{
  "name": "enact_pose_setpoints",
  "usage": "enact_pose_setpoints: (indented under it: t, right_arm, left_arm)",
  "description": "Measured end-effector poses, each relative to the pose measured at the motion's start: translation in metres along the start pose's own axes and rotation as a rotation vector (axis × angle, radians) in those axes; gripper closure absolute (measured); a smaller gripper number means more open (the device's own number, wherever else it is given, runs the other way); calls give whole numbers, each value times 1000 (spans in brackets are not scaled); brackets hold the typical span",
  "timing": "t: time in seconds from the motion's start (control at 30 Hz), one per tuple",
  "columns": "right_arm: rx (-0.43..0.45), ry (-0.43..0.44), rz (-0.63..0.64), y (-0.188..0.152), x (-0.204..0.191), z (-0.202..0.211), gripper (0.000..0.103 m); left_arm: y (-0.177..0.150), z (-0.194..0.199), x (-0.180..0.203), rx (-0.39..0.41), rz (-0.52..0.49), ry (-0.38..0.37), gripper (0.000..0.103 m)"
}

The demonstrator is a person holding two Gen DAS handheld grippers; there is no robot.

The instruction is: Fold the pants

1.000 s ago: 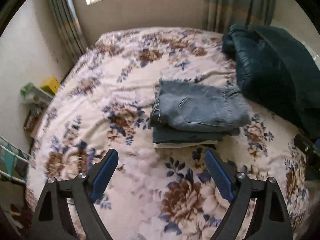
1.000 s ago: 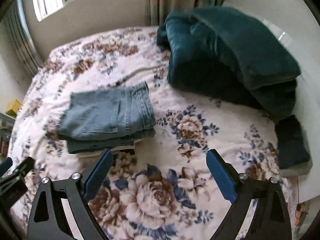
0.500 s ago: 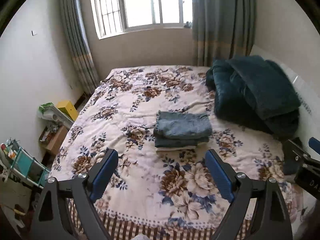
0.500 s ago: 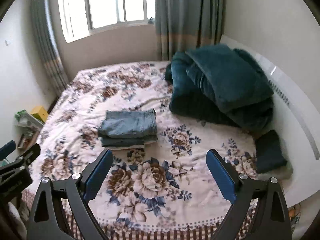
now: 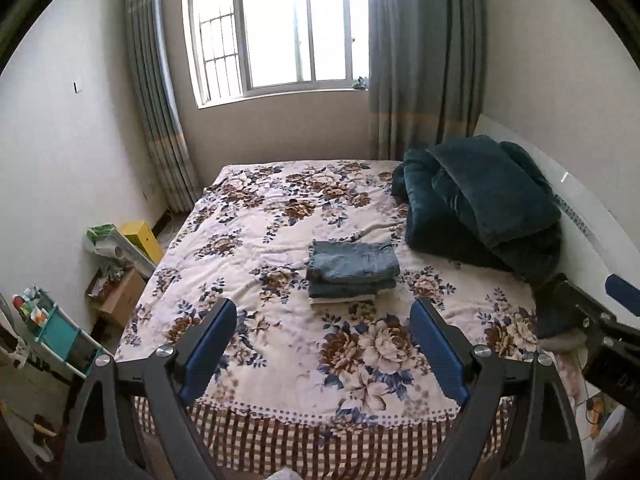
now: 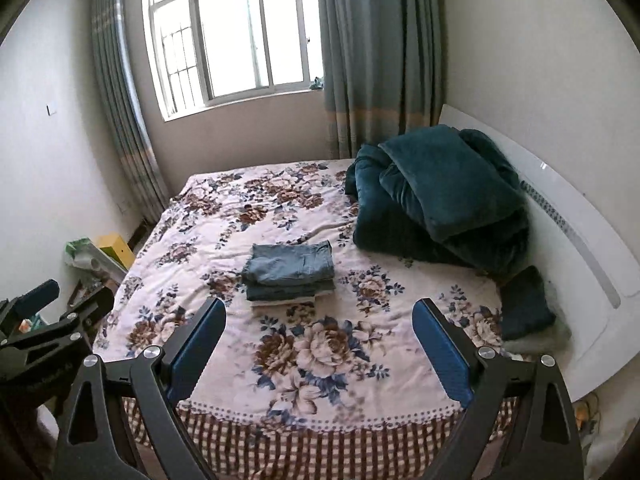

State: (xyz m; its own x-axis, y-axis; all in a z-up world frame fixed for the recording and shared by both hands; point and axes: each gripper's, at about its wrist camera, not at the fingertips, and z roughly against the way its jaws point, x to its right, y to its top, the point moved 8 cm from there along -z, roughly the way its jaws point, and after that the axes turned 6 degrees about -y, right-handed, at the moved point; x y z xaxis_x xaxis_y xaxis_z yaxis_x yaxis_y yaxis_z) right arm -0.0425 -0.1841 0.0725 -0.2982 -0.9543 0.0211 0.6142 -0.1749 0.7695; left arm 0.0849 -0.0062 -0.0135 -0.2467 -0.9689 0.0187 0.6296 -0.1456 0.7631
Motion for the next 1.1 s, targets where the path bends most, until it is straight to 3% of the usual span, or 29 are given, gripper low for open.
enact_pose_setpoints:
  t: [0.17, 0.23, 0.77, 1.1]
  right_arm:
    - [32, -12, -7, 7, -5, 19, 7]
    - [47, -26, -5, 12, -6, 16, 7]
    - [-10, -56, 50, 31, -26, -100, 1]
    - [-28, -48, 68, 34, -32, -131, 1]
  left_arm:
    - [6, 1, 1, 19, -16, 11, 14]
    - [9, -7, 1, 12, -21, 22, 0]
    - [8, -78, -13, -45, 18, 84, 0]
    - [8, -99, -20, -79, 50, 108, 0]
